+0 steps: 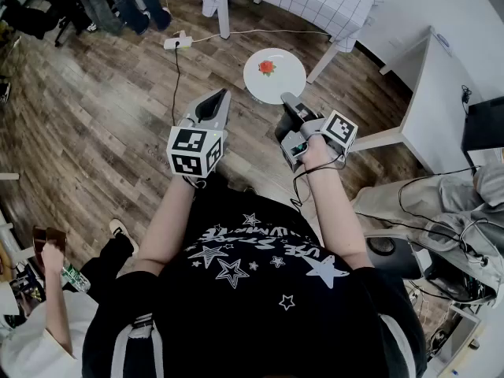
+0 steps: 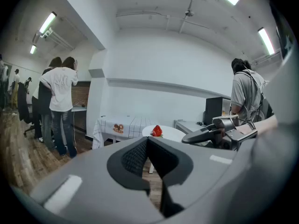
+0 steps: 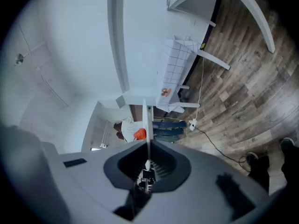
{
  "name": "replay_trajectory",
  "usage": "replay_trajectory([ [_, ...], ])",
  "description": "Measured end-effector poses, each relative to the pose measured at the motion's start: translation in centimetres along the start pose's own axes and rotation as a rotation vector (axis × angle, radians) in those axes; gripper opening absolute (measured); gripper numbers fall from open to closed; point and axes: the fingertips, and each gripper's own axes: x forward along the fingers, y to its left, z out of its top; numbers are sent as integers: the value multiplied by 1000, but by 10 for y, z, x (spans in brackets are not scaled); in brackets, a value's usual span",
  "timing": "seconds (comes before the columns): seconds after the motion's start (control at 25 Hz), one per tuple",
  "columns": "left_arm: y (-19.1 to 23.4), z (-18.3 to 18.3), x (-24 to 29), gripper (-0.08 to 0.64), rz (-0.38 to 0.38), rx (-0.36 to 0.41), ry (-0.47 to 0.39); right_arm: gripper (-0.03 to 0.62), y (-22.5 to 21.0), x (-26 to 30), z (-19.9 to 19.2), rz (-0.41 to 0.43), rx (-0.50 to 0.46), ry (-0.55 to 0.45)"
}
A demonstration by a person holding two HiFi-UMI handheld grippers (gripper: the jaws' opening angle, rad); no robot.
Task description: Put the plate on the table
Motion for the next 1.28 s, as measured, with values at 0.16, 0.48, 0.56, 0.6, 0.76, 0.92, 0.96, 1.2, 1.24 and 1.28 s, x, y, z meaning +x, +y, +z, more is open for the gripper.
replay_trajectory([
  [0.16,0,-1,-1,9,-10,9,6,24,-9,1,-1,-19,-5,6],
  [0.48,-2,-3,9,9,-12,11,9,25,-16,5,2,-22,-8,26],
  [0.56,-3,-4,13,9,-17,9,10,23,-17,7,4,-20,-11,28],
  [0.6,-3,-4,15,9,-18,6,11,23,-17,8,6,-17,-8,28],
  [0.76,-6,-7,24,9,-14,-5,17,23,-21,11,14,-21,3,34],
  [0.92,-3,-5,32,9,1,-2,23,23,-23,20,24,-29,7,41],
  [0.96,-2,-6,34,9,2,-5,28,24,-23,23,27,-28,6,43],
  [1.2,10,0,51,9,-27,-11,40,23,-23,51,39,-28,5,43],
  [1.24,15,1,57,9,-34,-10,40,24,-25,58,43,-38,1,39],
  [1.28,22,2,64,9,-38,-11,41,23,-27,65,47,-48,-2,35],
])
